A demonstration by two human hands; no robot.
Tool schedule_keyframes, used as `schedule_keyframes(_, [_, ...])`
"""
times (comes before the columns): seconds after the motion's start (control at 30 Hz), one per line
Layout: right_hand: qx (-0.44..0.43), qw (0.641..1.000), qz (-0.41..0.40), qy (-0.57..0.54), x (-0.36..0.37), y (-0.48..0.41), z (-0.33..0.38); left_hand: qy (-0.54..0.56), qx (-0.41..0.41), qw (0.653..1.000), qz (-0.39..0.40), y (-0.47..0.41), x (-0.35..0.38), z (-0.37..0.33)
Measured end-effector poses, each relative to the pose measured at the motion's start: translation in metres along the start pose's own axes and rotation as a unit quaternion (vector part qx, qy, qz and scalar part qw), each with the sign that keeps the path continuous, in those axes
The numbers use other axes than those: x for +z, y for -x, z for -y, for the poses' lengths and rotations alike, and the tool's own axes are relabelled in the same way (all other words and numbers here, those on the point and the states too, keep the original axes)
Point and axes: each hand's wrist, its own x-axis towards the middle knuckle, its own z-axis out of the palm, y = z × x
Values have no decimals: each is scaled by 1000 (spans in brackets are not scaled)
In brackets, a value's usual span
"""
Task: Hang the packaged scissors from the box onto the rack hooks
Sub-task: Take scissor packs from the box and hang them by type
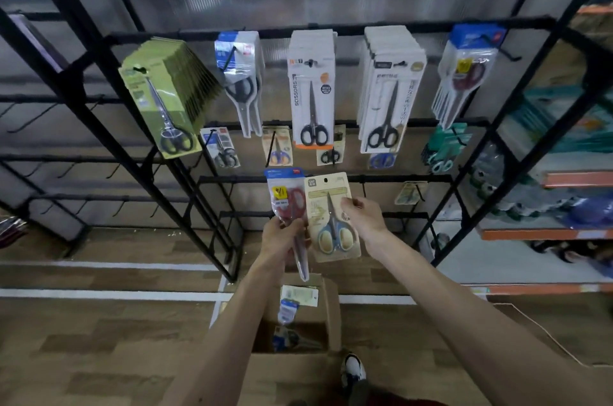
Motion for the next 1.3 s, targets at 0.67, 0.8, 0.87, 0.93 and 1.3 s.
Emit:
schedule_keyframes(0.67, [41,987,-139,-75,4,117,-87,-20,-29,993,110,55,-54,43])
schedule_keyframes(0.8, [36,985,-154,-75,-15,120,-94,-16,-27,993,113,63,-40,43])
schedule_keyframes(0.87, [34,984,-157,-75,-27,117,-93,-17,-27,993,117,66,-28,41])
schedule_keyframes(0.93, [35,983,-161,-79,-41,112,-92,-11,-33,992,118,66,-14,40])
schedule_keyframes(1.3, [25,983,-179,-20,-182,22,-85,22,-64,991,119,46,150,42])
